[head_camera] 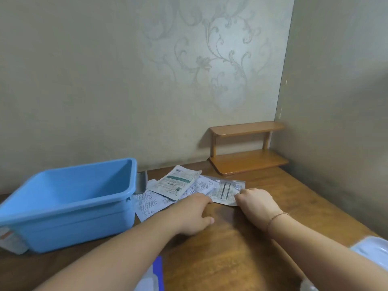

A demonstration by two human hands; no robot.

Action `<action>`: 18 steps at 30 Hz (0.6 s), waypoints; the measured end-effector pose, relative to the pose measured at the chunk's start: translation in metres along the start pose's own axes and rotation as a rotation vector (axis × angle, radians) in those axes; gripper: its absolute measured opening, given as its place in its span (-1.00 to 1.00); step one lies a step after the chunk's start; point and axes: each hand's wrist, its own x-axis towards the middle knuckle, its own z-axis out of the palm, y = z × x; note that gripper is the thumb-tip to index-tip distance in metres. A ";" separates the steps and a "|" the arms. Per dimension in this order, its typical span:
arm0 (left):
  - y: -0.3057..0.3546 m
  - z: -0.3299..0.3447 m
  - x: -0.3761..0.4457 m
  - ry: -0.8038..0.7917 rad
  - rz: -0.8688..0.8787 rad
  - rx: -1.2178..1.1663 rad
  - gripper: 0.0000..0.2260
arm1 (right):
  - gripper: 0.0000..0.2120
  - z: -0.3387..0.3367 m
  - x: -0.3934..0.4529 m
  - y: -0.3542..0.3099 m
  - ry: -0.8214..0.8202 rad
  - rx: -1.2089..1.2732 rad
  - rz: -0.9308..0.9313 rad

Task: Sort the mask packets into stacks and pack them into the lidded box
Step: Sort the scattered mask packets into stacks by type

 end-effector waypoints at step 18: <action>0.026 0.025 -0.010 0.220 0.122 -0.343 -0.78 | -0.80 -0.023 -0.126 0.030 0.554 0.535 -0.059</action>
